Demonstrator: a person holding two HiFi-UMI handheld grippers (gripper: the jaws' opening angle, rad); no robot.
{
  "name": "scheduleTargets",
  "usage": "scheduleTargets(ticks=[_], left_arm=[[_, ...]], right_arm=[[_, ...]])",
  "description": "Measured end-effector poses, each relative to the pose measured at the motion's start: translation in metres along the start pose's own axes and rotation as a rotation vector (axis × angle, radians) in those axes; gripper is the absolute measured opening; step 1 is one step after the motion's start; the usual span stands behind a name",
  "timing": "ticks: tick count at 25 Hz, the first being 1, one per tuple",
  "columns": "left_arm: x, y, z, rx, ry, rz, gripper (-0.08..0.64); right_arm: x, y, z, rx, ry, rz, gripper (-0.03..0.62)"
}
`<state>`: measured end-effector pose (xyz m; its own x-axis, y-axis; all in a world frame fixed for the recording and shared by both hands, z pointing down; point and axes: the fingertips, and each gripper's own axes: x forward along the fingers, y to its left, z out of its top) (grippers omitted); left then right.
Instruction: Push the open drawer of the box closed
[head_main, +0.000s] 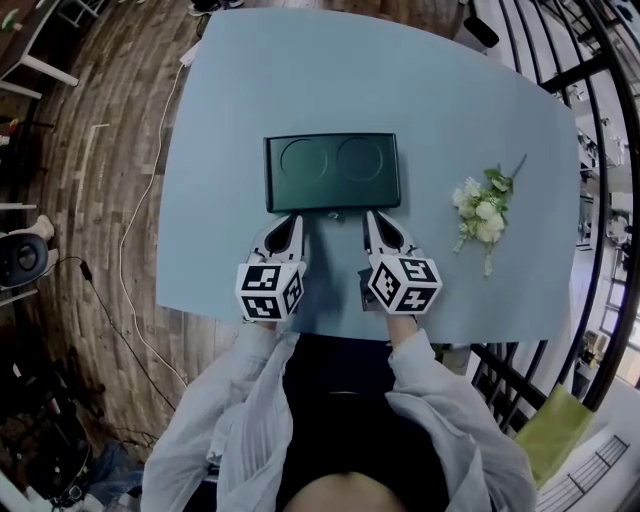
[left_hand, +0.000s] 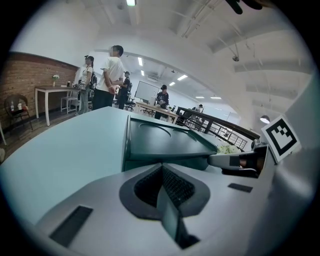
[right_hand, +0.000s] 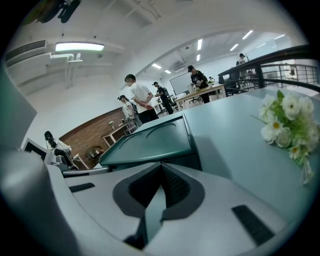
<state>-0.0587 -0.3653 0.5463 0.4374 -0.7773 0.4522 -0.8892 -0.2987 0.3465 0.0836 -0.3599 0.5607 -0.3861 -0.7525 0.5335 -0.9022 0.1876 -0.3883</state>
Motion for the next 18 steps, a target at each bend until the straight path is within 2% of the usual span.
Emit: scheduleTargets(ticks=[7, 12, 15, 18], left_arm=[[0.001, 0.001, -0.001, 0.010, -0.001, 0.004, 0.015], [-0.007, 0.003, -0.014, 0.047, 0.074, 0.034, 0.017], [-0.027, 0.001, -0.016, 0.062, 0.052, 0.038, 0.017], [-0.048, -0.005, -0.015, 0.052, 0.005, 0.007, 0.017]], right_arm=[[0.002, -0.001, -0.001, 0.000, 0.000, 0.004, 0.006], [-0.011, -0.001, -0.006, -0.027, 0.010, -0.010, 0.006], [-0.031, -0.002, -0.008, -0.020, -0.014, -0.017, 0.006], [-0.055, -0.002, -0.011, -0.019, -0.049, -0.023, 0.006]])
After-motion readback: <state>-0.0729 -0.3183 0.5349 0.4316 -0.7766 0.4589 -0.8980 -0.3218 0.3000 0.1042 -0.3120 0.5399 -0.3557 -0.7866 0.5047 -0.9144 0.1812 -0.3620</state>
